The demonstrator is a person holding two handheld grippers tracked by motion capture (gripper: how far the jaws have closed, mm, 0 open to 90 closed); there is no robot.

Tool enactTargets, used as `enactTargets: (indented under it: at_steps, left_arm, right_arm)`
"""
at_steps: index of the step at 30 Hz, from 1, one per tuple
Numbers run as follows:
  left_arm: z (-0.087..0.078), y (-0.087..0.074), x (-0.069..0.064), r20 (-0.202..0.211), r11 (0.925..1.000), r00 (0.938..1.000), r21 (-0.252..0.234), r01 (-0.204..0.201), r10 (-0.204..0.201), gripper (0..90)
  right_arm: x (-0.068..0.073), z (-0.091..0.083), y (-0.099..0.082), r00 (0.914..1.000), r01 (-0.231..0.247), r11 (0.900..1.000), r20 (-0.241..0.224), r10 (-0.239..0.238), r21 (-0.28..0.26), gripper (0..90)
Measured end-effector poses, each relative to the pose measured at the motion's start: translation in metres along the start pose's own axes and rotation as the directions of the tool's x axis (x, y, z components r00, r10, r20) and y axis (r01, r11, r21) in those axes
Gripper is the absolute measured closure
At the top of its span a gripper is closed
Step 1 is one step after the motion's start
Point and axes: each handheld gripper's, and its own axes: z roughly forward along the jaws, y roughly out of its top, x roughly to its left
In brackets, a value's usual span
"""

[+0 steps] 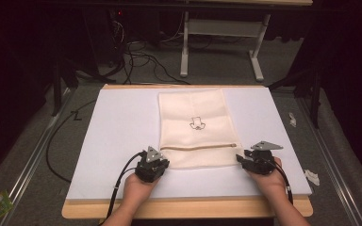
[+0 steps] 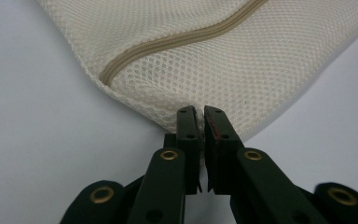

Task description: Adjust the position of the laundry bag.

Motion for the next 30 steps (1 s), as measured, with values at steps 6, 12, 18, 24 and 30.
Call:
enactTargets:
  at_steps: [6,12,18,24,30]
  left_arm:
    - [-0.003,0.000,-0.001,-0.004,0.9997,0.9998,0.016,-0.018,0.018,85.9]
    - [-0.014,-0.008,-0.009,0.002,0.9974,0.9981,0.038,-0.061,0.061,85.9]
    - [-0.028,-0.018,-0.022,0.052,0.9945,0.9952,0.061,-0.085,0.082,85.4]
    - [-0.038,-0.025,-0.036,0.049,0.9899,0.9921,0.077,-0.119,0.116,85.4]
    - [-0.037,-0.025,-0.034,0.059,0.9912,0.9927,0.074,-0.110,0.106,82.1]
  right_arm:
    - [0.008,-0.006,-0.001,0.9987,0.045,0.9988,-0.022,-0.045,0.020,85.7]
    - [0.019,-0.022,-0.013,0.9943,0.099,0.9945,-0.044,-0.097,0.034,86.0]
    - [0.027,-0.046,-0.029,0.9887,0.136,0.9898,-0.070,-0.133,0.042,85.9]
    - [0.029,-0.057,-0.039,0.9875,0.133,0.9897,-0.093,-0.128,0.054,85.3]
    - [0.029,-0.056,-0.039,0.9860,0.135,0.9892,-0.106,-0.129,0.056,82.0]
